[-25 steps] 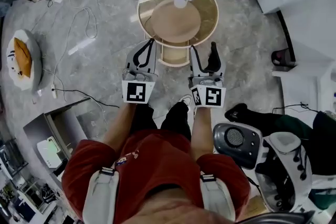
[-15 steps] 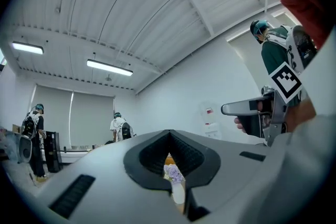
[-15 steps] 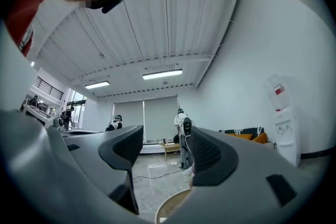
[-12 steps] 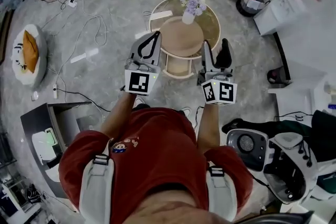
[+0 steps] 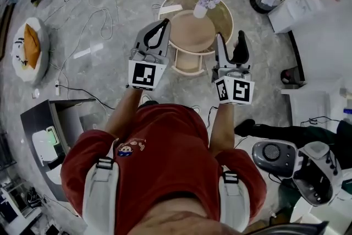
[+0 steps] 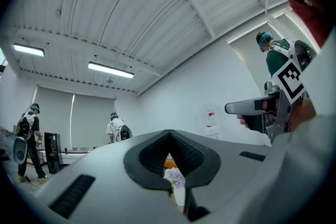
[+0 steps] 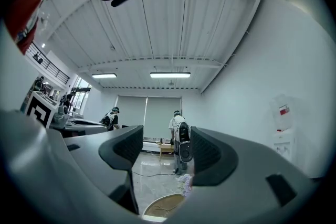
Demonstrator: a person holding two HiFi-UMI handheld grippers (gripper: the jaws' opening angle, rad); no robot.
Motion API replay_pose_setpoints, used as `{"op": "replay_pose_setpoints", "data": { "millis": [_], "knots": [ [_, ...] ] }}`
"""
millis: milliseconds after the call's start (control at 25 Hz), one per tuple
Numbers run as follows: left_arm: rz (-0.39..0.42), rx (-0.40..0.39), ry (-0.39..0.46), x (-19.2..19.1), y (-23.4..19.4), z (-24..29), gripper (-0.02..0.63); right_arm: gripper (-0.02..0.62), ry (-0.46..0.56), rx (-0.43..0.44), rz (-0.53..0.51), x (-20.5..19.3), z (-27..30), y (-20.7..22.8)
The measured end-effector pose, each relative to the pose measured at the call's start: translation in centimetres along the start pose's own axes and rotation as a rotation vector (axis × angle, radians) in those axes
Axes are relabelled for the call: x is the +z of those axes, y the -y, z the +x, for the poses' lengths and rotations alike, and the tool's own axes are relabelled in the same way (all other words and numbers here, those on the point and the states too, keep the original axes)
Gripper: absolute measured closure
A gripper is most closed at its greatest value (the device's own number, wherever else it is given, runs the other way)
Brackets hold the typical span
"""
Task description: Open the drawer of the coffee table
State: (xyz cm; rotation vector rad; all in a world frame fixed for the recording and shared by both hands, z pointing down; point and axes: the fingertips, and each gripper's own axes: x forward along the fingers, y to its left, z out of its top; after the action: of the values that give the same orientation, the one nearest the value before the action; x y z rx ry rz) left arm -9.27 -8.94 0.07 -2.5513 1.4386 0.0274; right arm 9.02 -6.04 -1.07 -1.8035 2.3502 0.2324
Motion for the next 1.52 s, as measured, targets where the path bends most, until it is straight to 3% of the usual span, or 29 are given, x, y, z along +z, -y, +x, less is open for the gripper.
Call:
{"op": "replay_pose_setpoints", "data": {
  "millis": [120,480,560,1520],
  "knots": [
    [-0.011,-0.004,-0.024,0.0,0.3,0.1,0.594,0.325,-0.005,-0.006,-0.002,0.0,0.1,0.3],
    [-0.018,-0.012,-0.025,0.0,0.8,0.4,0.594,0.544,0.002,-0.052,-0.004,0.0,0.1,0.8],
    [-0.021,-0.011,-0.029,-0.1,0.9,0.5,0.594,0.568,0.002,-0.062,-0.01,0.0,0.1,0.9],
    [-0.04,-0.005,-0.039,-1.1,0.8,0.6,0.594,0.574,-0.035,-0.096,-0.054,-0.9,0.3,1.3]
  ]
}}
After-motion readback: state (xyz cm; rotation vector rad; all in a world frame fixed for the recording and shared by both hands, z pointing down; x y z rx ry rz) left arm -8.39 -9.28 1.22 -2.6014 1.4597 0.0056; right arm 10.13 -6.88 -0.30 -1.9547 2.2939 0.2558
